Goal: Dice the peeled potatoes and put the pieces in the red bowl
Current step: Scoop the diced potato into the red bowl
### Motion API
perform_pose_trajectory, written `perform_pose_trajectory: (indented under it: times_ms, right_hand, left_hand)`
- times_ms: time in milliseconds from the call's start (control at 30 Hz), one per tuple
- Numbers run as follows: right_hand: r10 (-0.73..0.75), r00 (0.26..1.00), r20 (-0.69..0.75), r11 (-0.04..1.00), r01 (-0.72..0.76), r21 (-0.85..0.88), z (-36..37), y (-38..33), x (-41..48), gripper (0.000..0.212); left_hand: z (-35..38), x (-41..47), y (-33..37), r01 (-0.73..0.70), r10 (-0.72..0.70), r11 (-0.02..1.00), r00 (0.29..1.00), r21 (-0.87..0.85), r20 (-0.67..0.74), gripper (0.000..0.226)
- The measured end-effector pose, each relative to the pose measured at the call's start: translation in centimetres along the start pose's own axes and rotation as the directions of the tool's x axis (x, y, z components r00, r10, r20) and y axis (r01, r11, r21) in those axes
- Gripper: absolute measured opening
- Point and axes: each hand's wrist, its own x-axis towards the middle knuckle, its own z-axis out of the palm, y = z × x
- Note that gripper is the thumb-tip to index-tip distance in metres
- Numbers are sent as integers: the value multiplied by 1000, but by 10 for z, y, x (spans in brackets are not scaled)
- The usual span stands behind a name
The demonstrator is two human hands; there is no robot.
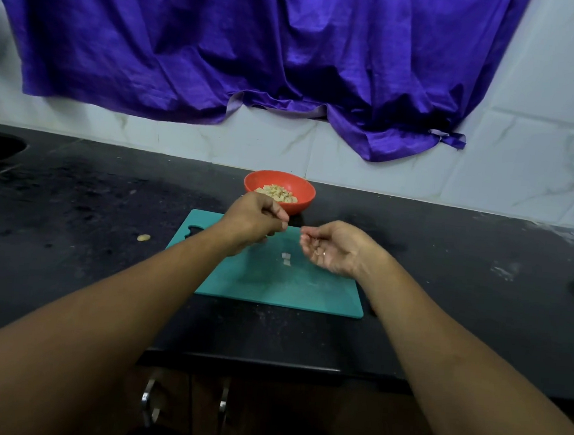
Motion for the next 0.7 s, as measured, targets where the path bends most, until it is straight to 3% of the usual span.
perform_pose_trajectory:
  times_ms: [67,133,233,333,567,700]
  right_hand:
    - [-64,997,-47,935,44,-353,-4,2,2,2]
    - [-156,987,-46,770,92,-632,-6,5,5,12]
    - [-178,982,56,548,146,-824,-1,8,5,21]
    - [-202,975,94,448,177,-876,5,9,7,31]
    - [-168,979,111,431,175,-885,8,6,17,25]
    - [-120,985,127,355,162,-921,11,1,18,26]
  left_hand:
    - [-1,2,-7,6,-13,991,998,132,54,11]
    - [2,4,-15,20,-50,963,993,270,103,14]
    - [9,5,-21,-2,-68,915,985,404,158,21]
    - [10,6,-19,-22,-69,878,983,477,172,27]
    - [11,11,-15,-45,-63,851,980,524,187,12]
    - [11,15,-13,-35,-97,837,973,545,211,10]
